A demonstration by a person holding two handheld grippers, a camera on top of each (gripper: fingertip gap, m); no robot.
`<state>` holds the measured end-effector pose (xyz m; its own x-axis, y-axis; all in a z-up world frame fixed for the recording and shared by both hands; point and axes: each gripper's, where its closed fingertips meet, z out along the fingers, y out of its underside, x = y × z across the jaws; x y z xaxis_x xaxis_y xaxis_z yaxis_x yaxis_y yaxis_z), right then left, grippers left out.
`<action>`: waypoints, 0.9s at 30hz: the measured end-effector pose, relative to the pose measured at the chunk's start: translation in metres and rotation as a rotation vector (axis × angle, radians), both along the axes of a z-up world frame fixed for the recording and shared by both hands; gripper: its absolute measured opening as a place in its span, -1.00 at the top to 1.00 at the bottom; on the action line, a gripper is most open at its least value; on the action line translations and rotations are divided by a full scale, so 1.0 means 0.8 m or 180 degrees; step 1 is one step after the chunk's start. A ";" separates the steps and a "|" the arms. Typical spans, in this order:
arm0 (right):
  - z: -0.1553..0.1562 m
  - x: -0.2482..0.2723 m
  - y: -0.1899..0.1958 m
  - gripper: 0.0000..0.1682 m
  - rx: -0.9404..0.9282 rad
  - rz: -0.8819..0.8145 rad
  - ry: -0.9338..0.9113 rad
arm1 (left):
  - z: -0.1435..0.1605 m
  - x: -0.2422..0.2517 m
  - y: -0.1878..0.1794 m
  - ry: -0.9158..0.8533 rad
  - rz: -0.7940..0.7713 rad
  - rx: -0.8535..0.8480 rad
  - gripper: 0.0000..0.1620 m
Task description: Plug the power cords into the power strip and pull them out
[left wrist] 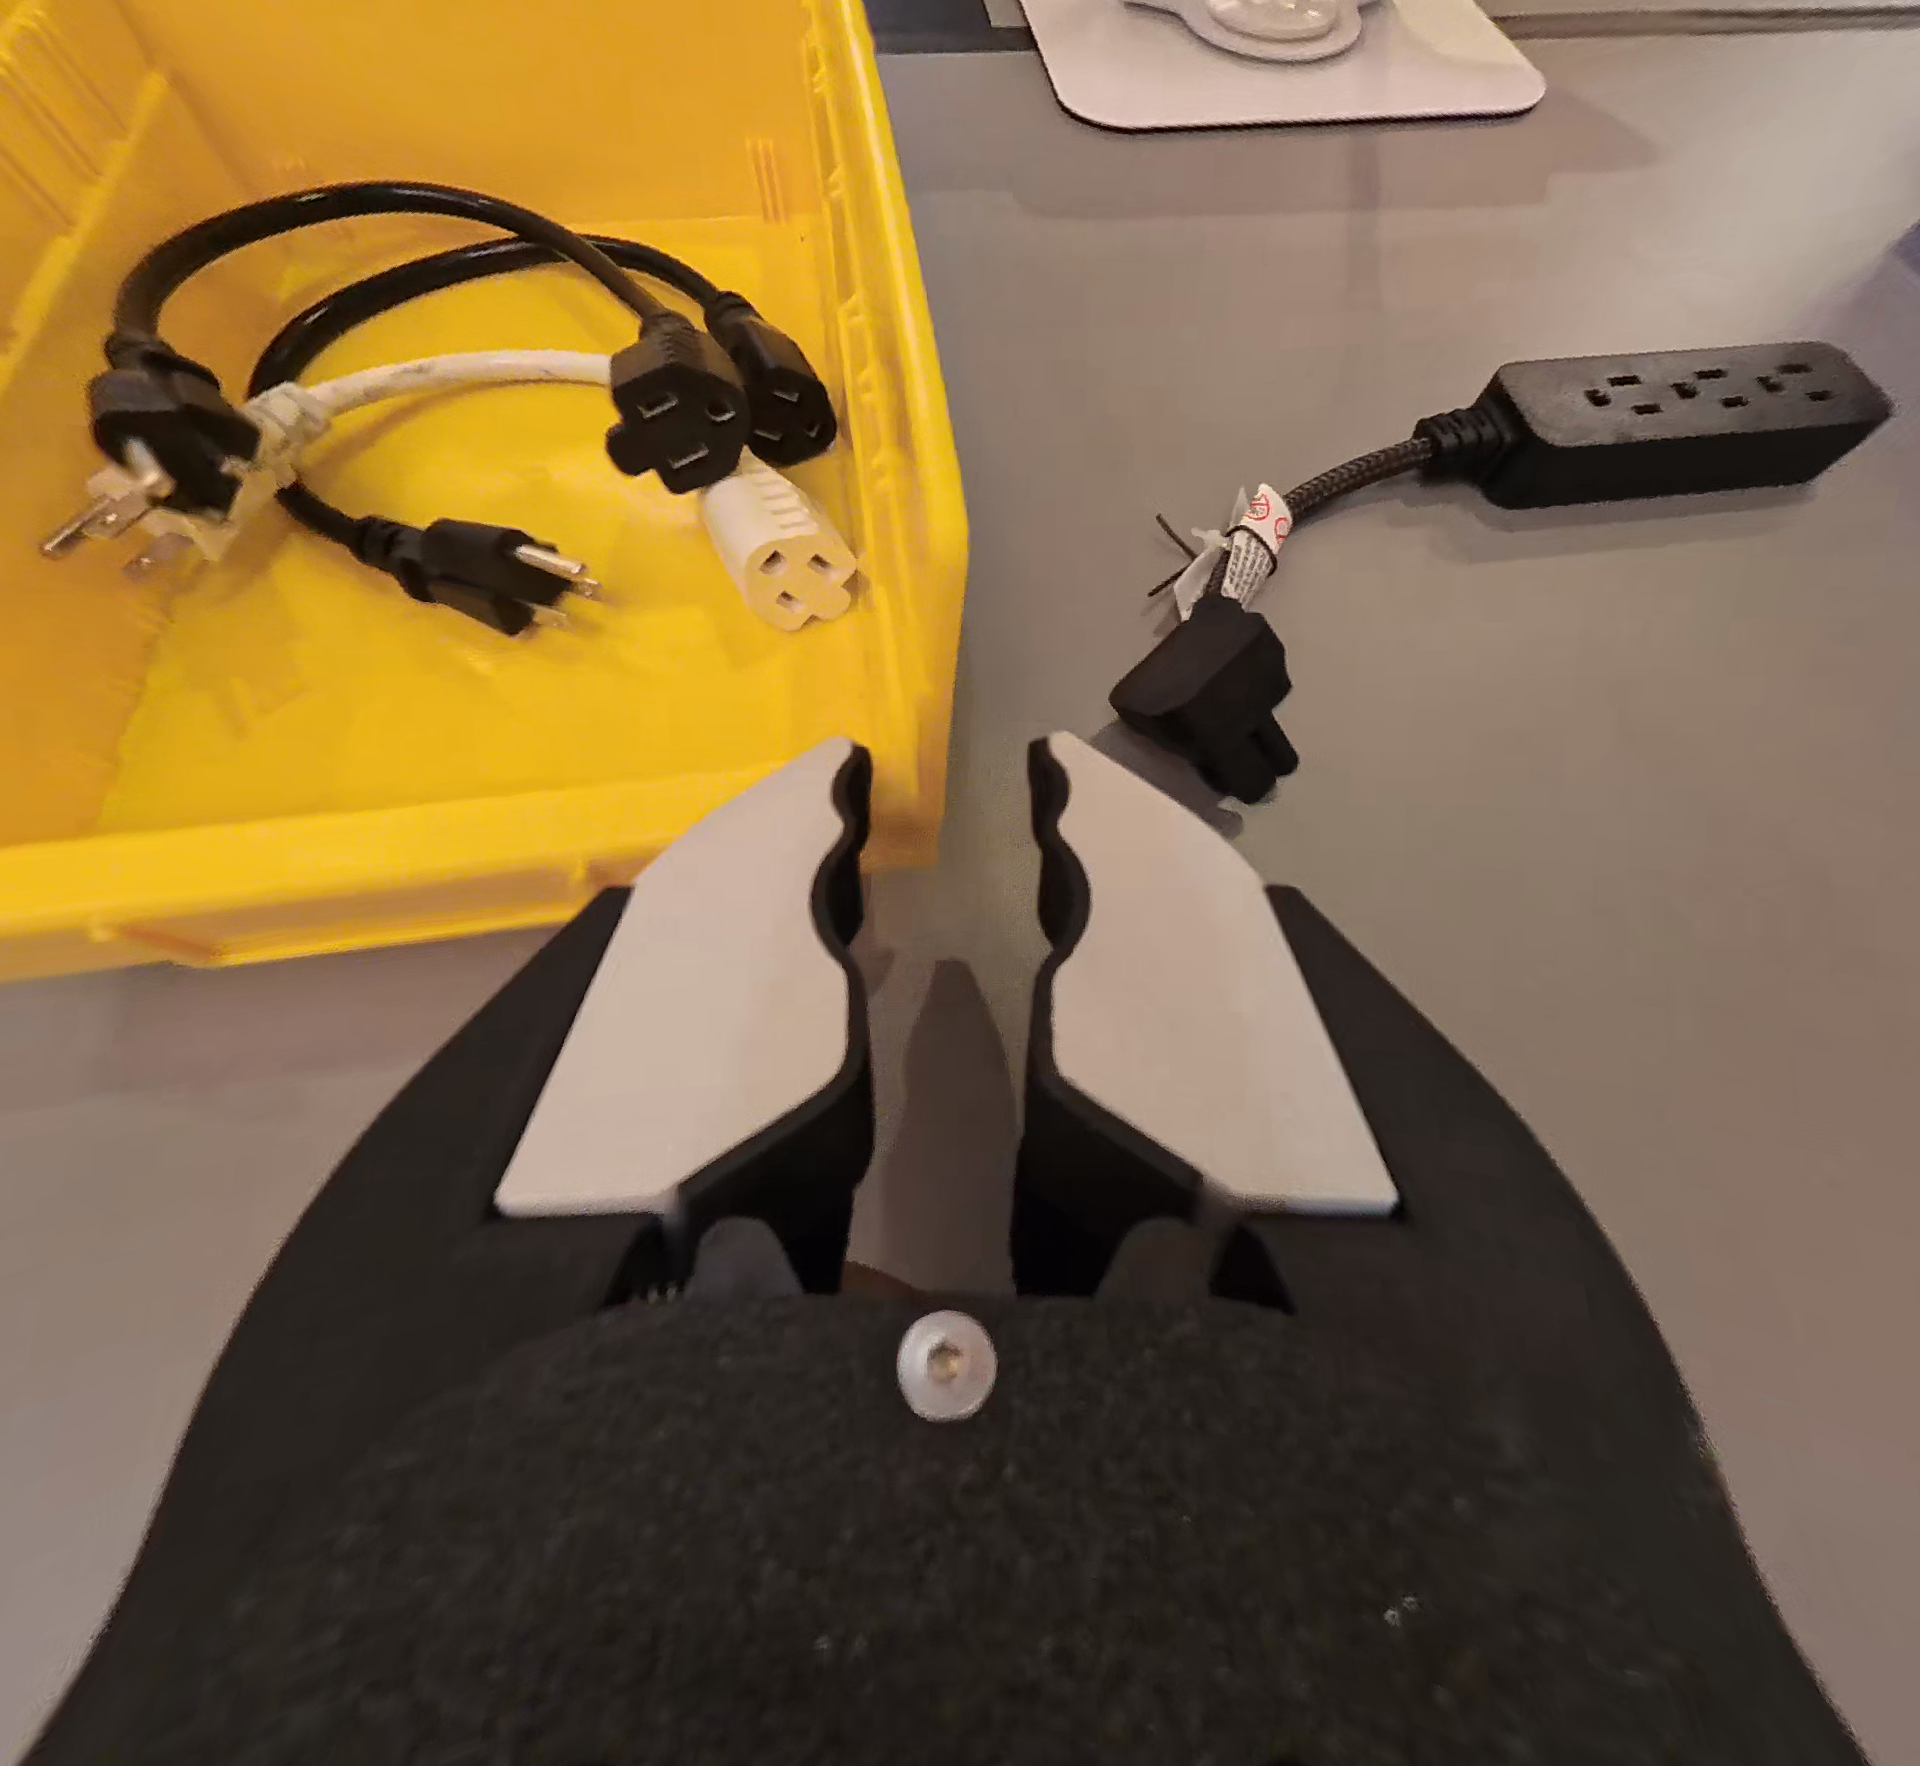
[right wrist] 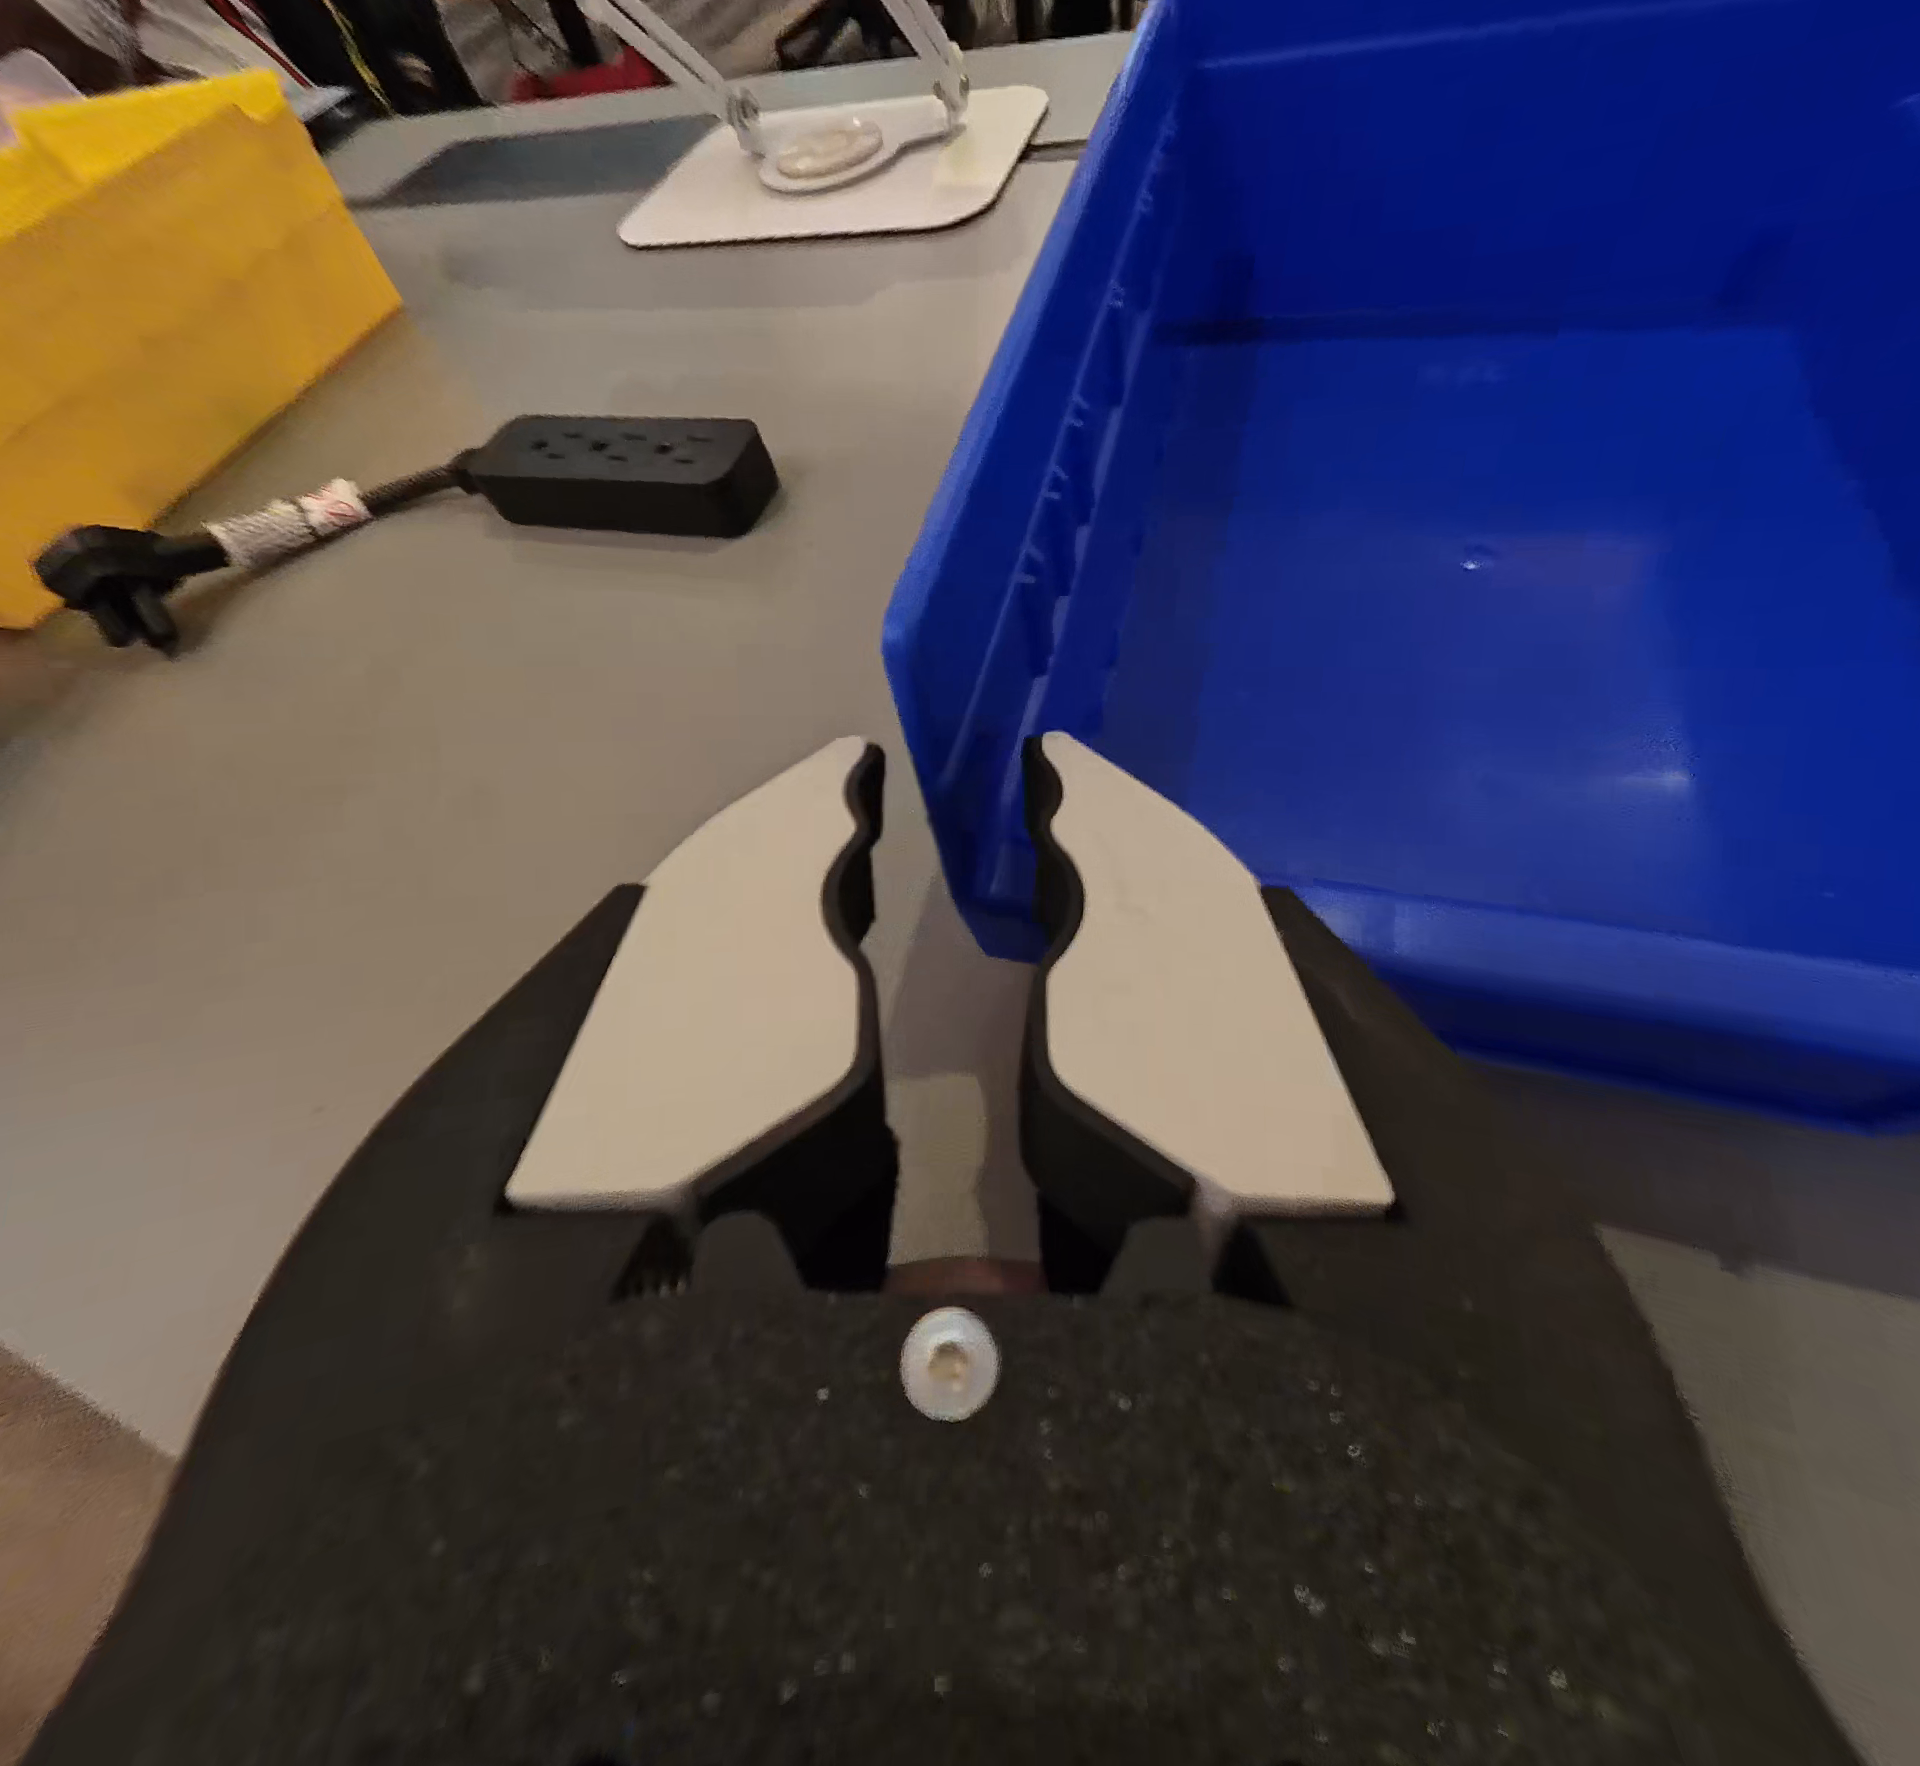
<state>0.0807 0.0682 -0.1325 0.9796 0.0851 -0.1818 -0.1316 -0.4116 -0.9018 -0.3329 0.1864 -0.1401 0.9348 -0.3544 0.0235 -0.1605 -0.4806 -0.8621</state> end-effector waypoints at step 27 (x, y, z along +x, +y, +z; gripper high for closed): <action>0.034 -0.033 -0.029 0.66 0.0712 0.0729 -0.0553 | -0.003 0.044 -0.078 -0.0045 -0.0818 0.0186 0.59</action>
<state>0.0543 0.0452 -0.1054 0.9452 0.3247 0.0335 0.1042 -0.2027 -0.9737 -0.2978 0.1237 -0.1423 0.8137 -0.5812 0.0086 -0.2585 -0.3750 -0.8902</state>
